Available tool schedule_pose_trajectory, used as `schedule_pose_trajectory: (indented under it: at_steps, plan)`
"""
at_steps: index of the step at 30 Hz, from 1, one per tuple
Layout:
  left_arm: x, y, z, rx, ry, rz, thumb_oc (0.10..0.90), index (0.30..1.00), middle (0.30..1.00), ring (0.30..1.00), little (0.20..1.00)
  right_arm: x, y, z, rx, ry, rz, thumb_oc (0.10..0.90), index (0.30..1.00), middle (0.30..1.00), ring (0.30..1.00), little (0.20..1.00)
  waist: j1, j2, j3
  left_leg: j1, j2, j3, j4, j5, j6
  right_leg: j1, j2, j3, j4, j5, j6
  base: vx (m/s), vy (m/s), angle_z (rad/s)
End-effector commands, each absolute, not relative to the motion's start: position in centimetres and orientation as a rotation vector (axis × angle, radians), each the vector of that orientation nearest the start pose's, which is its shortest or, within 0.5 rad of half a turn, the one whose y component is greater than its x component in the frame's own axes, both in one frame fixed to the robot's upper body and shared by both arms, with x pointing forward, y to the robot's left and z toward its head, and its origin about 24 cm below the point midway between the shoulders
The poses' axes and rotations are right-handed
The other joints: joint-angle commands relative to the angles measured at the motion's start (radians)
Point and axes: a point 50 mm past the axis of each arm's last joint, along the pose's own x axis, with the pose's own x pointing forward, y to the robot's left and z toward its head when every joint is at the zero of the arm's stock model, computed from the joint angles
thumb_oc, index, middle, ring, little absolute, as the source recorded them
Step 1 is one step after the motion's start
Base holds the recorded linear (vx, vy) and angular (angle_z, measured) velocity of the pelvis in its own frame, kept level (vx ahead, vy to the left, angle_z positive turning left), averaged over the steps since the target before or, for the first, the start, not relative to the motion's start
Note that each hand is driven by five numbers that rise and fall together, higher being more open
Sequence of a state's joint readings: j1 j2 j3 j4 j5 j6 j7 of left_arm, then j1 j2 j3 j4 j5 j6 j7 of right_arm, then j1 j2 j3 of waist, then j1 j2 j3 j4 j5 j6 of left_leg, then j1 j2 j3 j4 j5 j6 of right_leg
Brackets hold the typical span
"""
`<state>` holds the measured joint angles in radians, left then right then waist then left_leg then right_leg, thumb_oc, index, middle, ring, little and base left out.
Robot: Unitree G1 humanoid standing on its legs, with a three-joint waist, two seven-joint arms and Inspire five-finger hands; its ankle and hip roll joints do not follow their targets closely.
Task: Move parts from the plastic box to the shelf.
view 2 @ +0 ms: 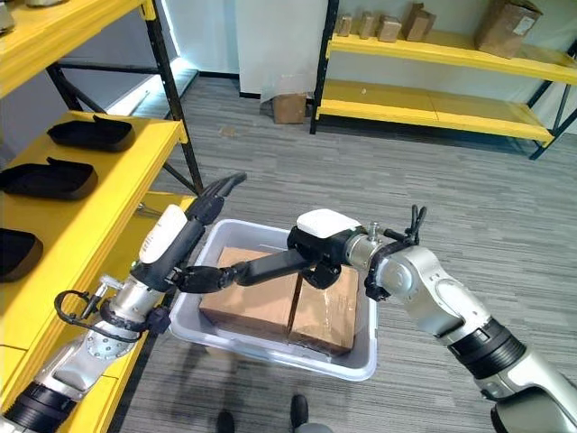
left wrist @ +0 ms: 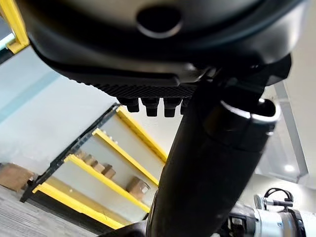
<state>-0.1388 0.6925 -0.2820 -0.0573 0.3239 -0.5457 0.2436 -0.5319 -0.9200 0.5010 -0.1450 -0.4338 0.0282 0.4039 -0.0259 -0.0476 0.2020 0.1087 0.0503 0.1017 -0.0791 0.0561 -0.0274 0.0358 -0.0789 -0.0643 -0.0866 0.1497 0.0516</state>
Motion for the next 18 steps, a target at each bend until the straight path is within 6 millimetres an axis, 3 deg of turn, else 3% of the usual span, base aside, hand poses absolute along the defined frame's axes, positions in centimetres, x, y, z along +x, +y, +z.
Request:
schedule_pose_trajectory:
  at_steps: [1, 5, 7, 10, 15, 17, 18]
  plan:
    - [24.8, 17.2, 14.1, 0.797, -0.834, -0.259, 0.900, 1.000, 1.000, 1.000, 1.000, 31.4, -17.0, 22.0, -1.638, -0.409, 0.370, 0.400, 0.300, 0.300, 0.300, 0.300, 0.008, -0.013, -0.122, -0.001, 0.041, 0.010, -0.008, -0.030, -0.014, 0.064, -0.029, -0.022, 0.049, -0.107, 0.058, 0.00, 0.000, 0.00]
    - [24.9, 19.4, 14.4, 0.825, -0.810, -0.159, 0.900, 1.000, 1.000, 1.000, 1.000, 32.6, -20.6, 20.9, -1.686, -0.289, 0.218, 0.400, 0.300, 0.300, 0.300, 0.300, 0.017, -0.014, -0.121, 0.002, 0.041, 0.005, -0.008, -0.029, -0.014, 0.068, -0.033, -0.029, 0.047, -0.104, 0.059, 0.00, 0.000, 0.00]
    - [24.9, 20.4, 14.6, 0.815, -0.798, -0.103, 0.900, 1.000, 1.000, 1.000, 1.000, 32.8, -22.0, 20.8, -1.836, -0.287, 0.139, 0.400, 0.300, 0.300, 0.300, 0.300, 0.022, -0.015, -0.118, 0.002, 0.041, 0.000, -0.007, -0.030, -0.015, 0.067, -0.035, -0.032, 0.049, -0.106, 0.058, 0.00, 0.000, 0.00]
    - [25.0, 21.0, 15.0, 0.807, -0.803, -0.062, 0.900, 1.000, 1.000, 1.000, 1.000, 32.7, -22.9, 21.0, -1.858, -0.268, 0.103, 0.400, 0.300, 0.300, 0.300, 0.300, 0.026, -0.020, -0.116, -0.003, 0.039, -0.008, -0.008, -0.030, -0.014, 0.067, -0.038, -0.041, 0.044, -0.104, 0.061, -0.04, -0.004, 0.04]
    - [24.9, 20.9, 15.1, 0.815, -0.825, -0.071, 0.900, 1.000, 1.000, 1.000, 1.000, 32.5, -22.6, 20.9, -1.742, -0.282, 0.149, 0.400, 0.300, 0.300, 0.300, 0.300, 0.024, -0.024, -0.119, -0.006, 0.039, -0.011, -0.008, -0.030, -0.014, 0.063, -0.037, -0.040, 0.043, -0.100, 0.062, -0.01, -0.007, 0.02]
    - [25.0, 20.3, 15.2, 0.772, -0.836, -0.106, 0.900, 1.000, 1.000, 1.000, 1.000, 31.8, -19.7, 21.2, -1.632, -0.394, 0.286, 0.400, 0.300, 0.300, 0.300, 0.300, 0.021, -0.023, -0.118, -0.005, 0.039, -0.012, -0.008, -0.031, -0.013, 0.062, -0.036, -0.036, 0.044, -0.100, 0.061, 0.00, 0.000, 0.00]
    - [25.0, 20.2, 15.2, 0.771, -0.837, -0.108, 0.900, 1.000, 1.000, 1.000, 1.000, 31.7, -19.6, 21.2, -1.628, -0.405, 0.294, 0.400, 0.300, 0.300, 0.300, 0.300, 0.020, -0.023, -0.118, -0.005, 0.039, -0.012, -0.008, -0.031, -0.013, 0.062, -0.036, -0.036, 0.043, -0.100, 0.061, 0.00, 0.000, 0.00]
